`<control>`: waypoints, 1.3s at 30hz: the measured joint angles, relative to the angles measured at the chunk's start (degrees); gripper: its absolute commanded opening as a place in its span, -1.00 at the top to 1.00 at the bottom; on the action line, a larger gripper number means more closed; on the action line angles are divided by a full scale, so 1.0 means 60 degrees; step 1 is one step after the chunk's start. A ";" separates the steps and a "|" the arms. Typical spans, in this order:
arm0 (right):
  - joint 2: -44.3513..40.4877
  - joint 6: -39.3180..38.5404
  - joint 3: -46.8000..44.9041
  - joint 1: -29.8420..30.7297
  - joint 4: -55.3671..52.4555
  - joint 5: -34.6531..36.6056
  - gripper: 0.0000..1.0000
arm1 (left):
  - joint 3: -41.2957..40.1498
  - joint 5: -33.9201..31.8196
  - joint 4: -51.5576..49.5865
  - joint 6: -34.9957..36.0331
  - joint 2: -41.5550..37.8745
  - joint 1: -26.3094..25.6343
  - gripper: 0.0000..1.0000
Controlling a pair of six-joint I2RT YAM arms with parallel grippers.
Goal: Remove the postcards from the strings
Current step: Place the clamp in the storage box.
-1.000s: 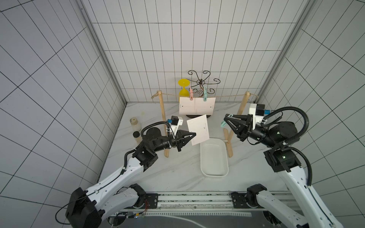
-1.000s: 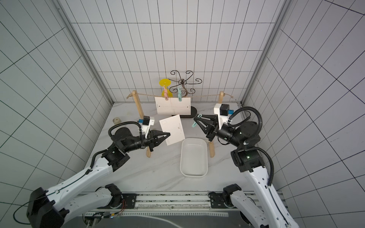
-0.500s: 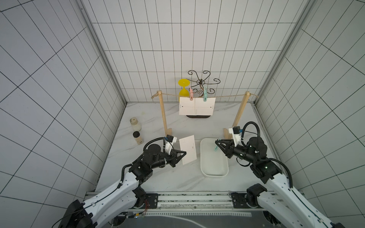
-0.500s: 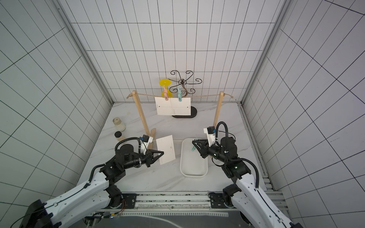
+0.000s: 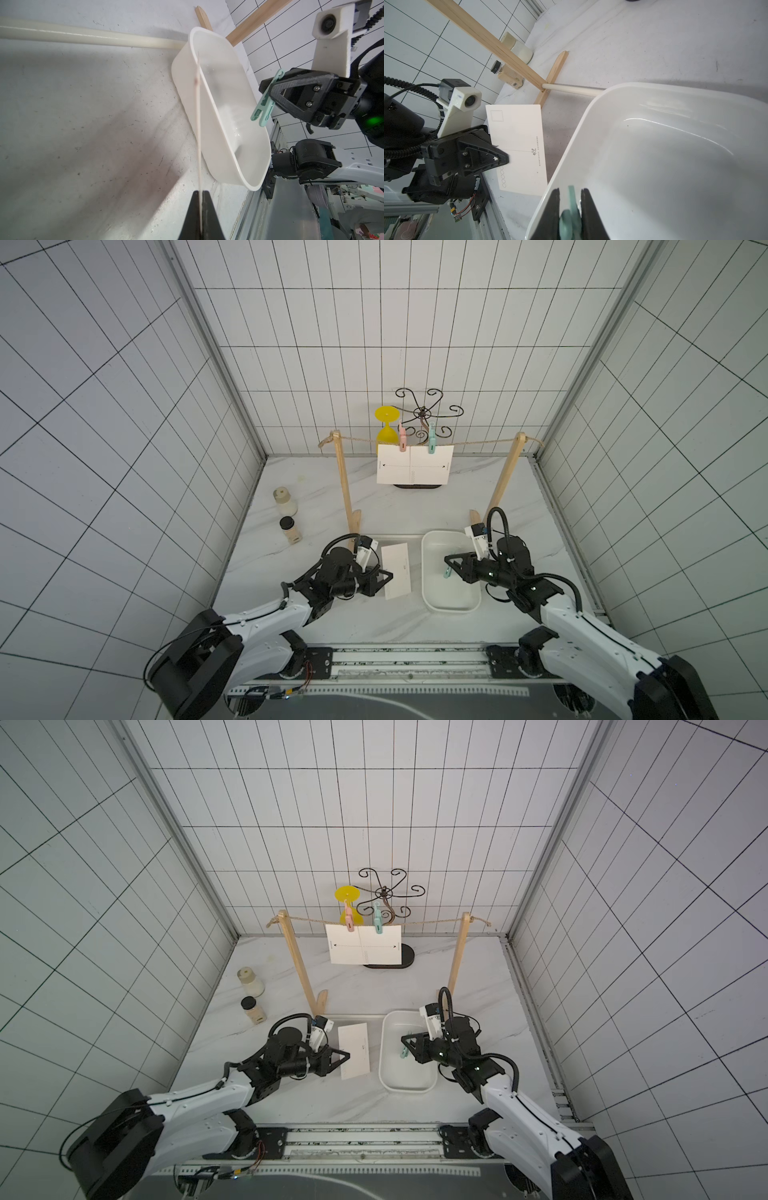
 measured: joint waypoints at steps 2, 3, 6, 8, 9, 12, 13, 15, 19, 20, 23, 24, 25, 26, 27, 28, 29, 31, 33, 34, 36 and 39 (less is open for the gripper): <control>0.0233 0.0044 -0.0051 0.0018 0.0149 0.0069 1.00 | -0.0018 0.0029 0.0280 -0.0022 0.0321 0.0004 1.00; 0.0375 0.0066 -0.0069 0.0044 0.0219 0.0102 1.00 | -0.0022 0.0040 0.0390 -0.0029 0.0463 0.0000 1.00; 0.0710 0.0117 -0.0098 0.0084 0.0342 0.0171 0.82 | -0.0036 0.0066 0.0616 -0.0047 0.0739 0.0004 0.72; 0.0863 0.0149 -0.0113 0.0109 0.0423 0.0204 0.49 | -0.0062 0.0062 0.0736 -0.0025 0.0805 0.0007 0.54; 0.0922 0.0240 -0.0131 0.0117 0.0452 0.0233 0.38 | -0.0091 0.0058 0.0794 -0.0036 0.0798 0.0022 0.40; 0.0987 0.0291 -0.0171 0.0142 0.0477 0.0393 0.18 | -0.0197 -0.0007 0.0867 -0.0087 0.0703 0.0127 0.26; 0.0984 0.0310 -0.0182 0.0157 0.0477 0.0433 0.14 | -0.0233 -0.0033 0.0856 -0.0098 0.0634 0.0182 0.22; 0.0980 0.0328 -0.0182 0.0164 0.0477 0.0488 0.03 | -0.0324 -0.0106 0.0783 -0.0124 0.0393 0.0306 0.20; 0.0809 0.0361 -0.0186 0.0168 0.0448 0.0656 -0.07 | -0.0437 -0.0357 0.0321 -0.0095 -0.0401 0.0597 0.17; 0.0739 0.0361 -0.0186 0.0168 0.0408 0.0707 -0.08 | -0.0437 -0.0441 0.0175 -0.0062 -0.0608 0.0641 0.15; 0.0455 0.0357 -0.0182 0.0178 0.0164 0.0933 -0.10 | -0.0426 -0.0845 -0.0488 0.0076 -0.1330 0.0732 0.14; 0.0335 0.0353 -0.0178 0.0182 0.0044 0.1009 -0.10 | -0.0404 -0.0994 -0.0769 0.0131 -0.1574 0.0739 0.14; 0.0219 0.0346 -0.0171 0.0186 -0.0066 0.1107 -0.10 | -0.0375 -0.1147 -0.1042 0.0189 -0.1807 0.0739 0.14; 0.0098 0.0335 -0.0157 0.0186 -0.0186 0.1177 -0.11 | -0.0328 -0.1282 -0.1271 0.0229 -0.1985 0.0747 0.14; -0.0051 0.0295 -0.0146 0.0186 -0.0317 0.1275 -0.11 | -0.0270 -0.1417 -0.1515 0.0295 -0.2189 0.0747 0.14; -0.0186 0.0255 -0.0131 0.0189 -0.0426 0.1355 -0.11 | -0.0197 -0.1563 -0.1738 0.0335 -0.2397 0.0747 0.14; -0.0310 0.0208 -0.0084 0.0189 -0.0583 0.1406 -0.12 | -0.0124 -0.1683 -0.1923 0.0375 -0.2572 0.0747 0.14; -0.0499 0.0040 0.0204 0.0200 -0.1002 0.1552 -0.12 | 0.0091 -0.1996 -0.2280 0.0510 -0.2983 0.0747 0.13; -0.0612 -0.0178 0.0692 0.0208 -0.1355 0.1647 -0.11 | 0.0342 -0.2291 -0.2473 0.0623 -0.3308 0.0747 0.11; -0.0641 -0.0302 0.1013 0.0208 -0.1530 0.1701 -0.11 | 0.0517 -0.2437 -0.2565 0.0714 -0.3450 0.0747 0.10; -0.0670 -0.0627 0.1767 0.0219 -0.1821 0.1810 -0.10 | 0.0929 -0.2663 -0.2688 0.0889 -0.3621 0.0747 0.10; -0.0681 -0.1067 0.2900 0.0226 -0.1996 0.1894 -0.11 | 0.1698 -0.2878 -0.2736 0.1246 -0.3592 0.0758 0.10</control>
